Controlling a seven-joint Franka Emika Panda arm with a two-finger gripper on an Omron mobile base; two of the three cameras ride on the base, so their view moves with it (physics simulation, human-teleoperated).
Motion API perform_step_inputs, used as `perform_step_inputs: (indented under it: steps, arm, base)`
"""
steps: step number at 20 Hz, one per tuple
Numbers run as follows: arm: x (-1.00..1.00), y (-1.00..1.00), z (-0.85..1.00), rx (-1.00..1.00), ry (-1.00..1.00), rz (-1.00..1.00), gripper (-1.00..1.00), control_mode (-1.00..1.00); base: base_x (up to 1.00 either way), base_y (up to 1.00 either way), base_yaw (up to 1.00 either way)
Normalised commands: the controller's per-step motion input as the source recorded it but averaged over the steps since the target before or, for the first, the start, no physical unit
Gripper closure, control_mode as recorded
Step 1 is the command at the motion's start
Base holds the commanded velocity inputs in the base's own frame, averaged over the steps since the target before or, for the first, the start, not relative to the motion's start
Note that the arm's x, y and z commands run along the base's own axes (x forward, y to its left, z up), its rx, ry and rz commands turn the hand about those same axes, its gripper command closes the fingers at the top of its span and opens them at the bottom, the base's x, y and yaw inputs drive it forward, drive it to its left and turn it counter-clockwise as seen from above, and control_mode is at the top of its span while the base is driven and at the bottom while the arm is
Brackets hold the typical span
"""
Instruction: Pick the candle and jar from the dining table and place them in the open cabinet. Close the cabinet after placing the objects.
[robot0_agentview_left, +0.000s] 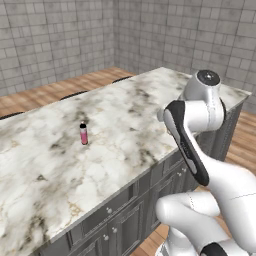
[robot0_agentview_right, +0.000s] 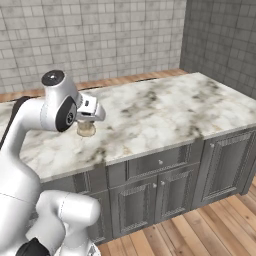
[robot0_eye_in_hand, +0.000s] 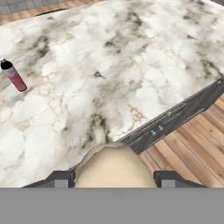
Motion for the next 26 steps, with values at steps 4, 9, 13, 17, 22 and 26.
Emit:
perform_step_inputs:
  steps: [4, 9, 13, 17, 22, 26]
  arm:
    - [-0.33, -0.06, 0.17, 0.00, 0.00, -0.05, 1.00, -1.00]
    - [-0.21, -0.06, 0.13, 0.00, 0.01, -0.05, 1.00, -1.00]
    - [-0.02, 0.00, 0.01, 0.00, 0.02, 0.00, 1.00, 1.00]
    - [0.00, 0.00, 0.00, 0.00, 0.00, 0.00, 1.00, 1.00]
    - [0.00, 0.00, 0.00, 0.00, 0.00, 0.00, 1.00, 1.00]
    - [0.00, 0.00, 0.00, 0.00, 0.00, 0.00, 1.00, 1.00]
  base:
    - [0.00, 0.00, 0.00]
    - [0.00, 0.00, 0.00]
    - [-0.02, -0.01, 0.00]
    - [0.00, 0.00, 0.00]
    - [-0.07, 0.11, -0.02]
    - [-0.23, 0.26, -0.60]
